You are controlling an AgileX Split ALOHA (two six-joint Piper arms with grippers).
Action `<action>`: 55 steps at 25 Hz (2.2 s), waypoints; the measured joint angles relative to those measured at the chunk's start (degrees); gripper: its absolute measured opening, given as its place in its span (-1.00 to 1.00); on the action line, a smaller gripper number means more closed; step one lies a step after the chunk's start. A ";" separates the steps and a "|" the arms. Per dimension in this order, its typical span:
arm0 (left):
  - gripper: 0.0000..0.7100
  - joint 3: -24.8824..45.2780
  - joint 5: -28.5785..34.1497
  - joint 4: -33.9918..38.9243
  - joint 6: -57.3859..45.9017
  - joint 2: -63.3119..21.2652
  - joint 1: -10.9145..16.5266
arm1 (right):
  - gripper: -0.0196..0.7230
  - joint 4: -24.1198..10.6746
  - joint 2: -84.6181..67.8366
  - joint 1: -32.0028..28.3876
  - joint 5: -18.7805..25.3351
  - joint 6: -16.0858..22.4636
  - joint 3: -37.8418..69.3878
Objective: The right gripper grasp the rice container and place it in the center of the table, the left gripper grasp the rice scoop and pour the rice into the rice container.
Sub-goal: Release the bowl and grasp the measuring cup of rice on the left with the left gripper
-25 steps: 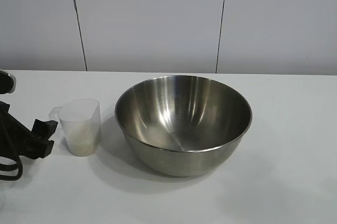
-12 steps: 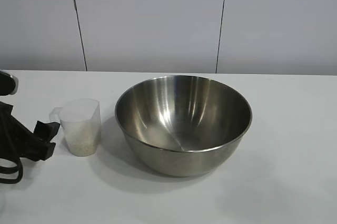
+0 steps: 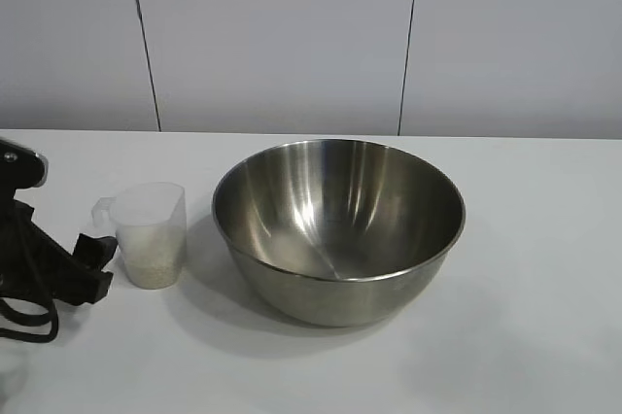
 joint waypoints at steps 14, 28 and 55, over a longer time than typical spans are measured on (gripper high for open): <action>0.77 -1.27 -0.18 10.16 -2.24 2.87 5.55 | 0.92 0.07 0.00 0.00 0.00 0.00 0.00; 0.76 -3.95 0.01 10.36 -2.60 5.26 5.55 | 0.92 0.22 0.00 0.00 0.01 0.00 0.00; -0.62 -5.61 0.03 10.59 -2.12 2.62 5.60 | 0.92 0.40 0.00 0.00 -0.01 0.39 0.00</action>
